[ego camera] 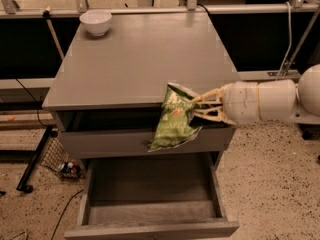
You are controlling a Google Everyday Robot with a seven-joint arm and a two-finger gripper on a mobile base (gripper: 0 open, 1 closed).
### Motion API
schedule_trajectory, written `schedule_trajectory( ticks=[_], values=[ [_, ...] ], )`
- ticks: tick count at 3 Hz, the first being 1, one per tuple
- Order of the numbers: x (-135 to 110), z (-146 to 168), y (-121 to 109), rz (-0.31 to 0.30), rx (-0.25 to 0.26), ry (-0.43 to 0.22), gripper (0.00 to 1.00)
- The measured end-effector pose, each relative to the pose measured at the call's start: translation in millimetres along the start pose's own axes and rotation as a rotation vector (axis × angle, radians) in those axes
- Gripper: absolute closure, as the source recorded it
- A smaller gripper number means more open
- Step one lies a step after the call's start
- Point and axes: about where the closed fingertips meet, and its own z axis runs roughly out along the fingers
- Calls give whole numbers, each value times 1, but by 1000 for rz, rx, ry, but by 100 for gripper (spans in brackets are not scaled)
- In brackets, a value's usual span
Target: Pick green jalapeno chip bag from middle drawer and place on counter
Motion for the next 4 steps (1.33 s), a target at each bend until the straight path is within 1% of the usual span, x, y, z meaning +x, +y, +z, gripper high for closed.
schedule_trajectory(
  ticks=[1,2,3,4],
  values=[
    [6,-4,-42,-14,-6,53,100],
    [15,-11,-71,-20,25,86,100],
    [31,-13,-96,-2,39,113,100],
    [49,-12,-121,30,53,133,100]
  ],
)
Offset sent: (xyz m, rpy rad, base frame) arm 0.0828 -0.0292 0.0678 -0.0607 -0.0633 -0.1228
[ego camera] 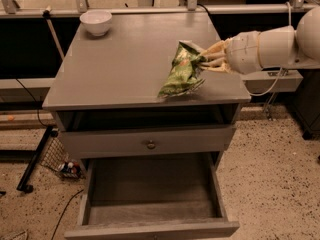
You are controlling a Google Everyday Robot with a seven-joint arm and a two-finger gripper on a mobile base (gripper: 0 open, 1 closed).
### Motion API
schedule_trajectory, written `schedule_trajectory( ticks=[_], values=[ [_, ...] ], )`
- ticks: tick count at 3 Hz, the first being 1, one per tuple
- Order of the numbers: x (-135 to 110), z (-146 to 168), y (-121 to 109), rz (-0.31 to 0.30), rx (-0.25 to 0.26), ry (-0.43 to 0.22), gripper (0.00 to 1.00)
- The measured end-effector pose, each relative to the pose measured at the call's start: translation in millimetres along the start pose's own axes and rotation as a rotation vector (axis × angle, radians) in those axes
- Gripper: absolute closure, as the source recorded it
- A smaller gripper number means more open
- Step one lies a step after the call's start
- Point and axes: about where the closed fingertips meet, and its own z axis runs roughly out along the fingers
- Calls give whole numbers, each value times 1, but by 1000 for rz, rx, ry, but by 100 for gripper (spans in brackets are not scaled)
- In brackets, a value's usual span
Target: Pick green jalapeno chip bag from middle drawer and place on counter
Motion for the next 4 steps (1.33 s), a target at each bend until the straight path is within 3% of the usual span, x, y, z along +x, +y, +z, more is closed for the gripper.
schedule_trajectory(
  ticks=[2,4],
  values=[
    [39,23,-36,92,-15,45,98],
    [36,28,-32,87,-22,35,52]
  ],
)
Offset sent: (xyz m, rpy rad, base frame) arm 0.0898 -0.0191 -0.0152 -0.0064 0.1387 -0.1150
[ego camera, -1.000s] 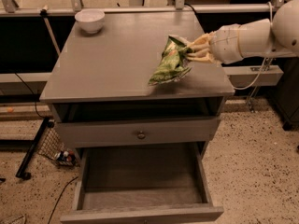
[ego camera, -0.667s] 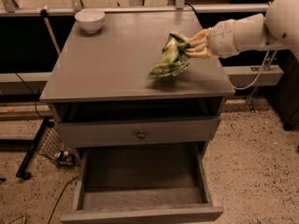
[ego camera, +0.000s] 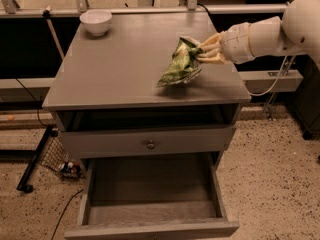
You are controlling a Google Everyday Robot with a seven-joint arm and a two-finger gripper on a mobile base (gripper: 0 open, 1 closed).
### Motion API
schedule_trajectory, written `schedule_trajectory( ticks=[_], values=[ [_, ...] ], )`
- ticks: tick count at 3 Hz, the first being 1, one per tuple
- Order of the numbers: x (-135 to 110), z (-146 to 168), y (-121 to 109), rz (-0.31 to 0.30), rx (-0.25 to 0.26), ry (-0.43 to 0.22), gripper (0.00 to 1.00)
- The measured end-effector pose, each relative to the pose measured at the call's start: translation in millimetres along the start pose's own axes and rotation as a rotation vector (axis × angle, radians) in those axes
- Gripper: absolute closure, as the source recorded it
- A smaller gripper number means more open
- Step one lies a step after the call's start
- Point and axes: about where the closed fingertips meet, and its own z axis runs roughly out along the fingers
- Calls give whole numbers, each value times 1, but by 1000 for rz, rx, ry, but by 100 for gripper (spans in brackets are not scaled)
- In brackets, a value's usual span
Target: Pick green jalapeno chip bag from middle drawer and place on counter
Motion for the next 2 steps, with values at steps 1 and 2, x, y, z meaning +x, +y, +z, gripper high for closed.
schedule_trajectory(
  ticks=[1,2],
  values=[
    [-1,4,1,0,-5,-5,21],
    [-2,8,2,0,-10,-9,0]
  ],
)
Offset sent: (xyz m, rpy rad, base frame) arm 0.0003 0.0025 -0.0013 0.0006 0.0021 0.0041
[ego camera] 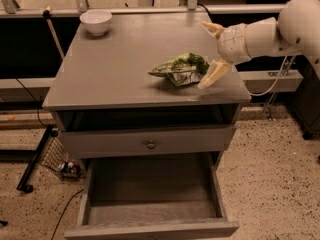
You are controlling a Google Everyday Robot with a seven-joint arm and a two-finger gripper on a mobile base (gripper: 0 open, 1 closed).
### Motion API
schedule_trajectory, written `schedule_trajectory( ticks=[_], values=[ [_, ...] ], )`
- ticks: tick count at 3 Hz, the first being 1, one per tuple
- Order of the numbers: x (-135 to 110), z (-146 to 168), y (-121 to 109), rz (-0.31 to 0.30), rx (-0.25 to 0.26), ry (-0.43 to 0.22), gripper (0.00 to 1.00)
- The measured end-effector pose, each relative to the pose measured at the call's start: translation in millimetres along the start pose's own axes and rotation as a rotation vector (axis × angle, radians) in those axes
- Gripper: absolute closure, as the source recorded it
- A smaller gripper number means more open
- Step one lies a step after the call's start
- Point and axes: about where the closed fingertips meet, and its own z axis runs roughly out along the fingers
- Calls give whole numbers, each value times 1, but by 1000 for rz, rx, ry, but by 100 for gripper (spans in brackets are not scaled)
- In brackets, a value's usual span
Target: Pick green jalapeno chip bag from middle drawer and place on counter
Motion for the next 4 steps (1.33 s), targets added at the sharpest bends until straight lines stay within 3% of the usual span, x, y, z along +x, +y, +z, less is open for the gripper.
schedule_trajectory(
  ticks=[1,3,4],
  values=[
    [0,0,0,0,0,0,0],
    [18,-41,-7,53,124,62,0],
    [34,-81,-5,119,200,122,0]
  ],
)
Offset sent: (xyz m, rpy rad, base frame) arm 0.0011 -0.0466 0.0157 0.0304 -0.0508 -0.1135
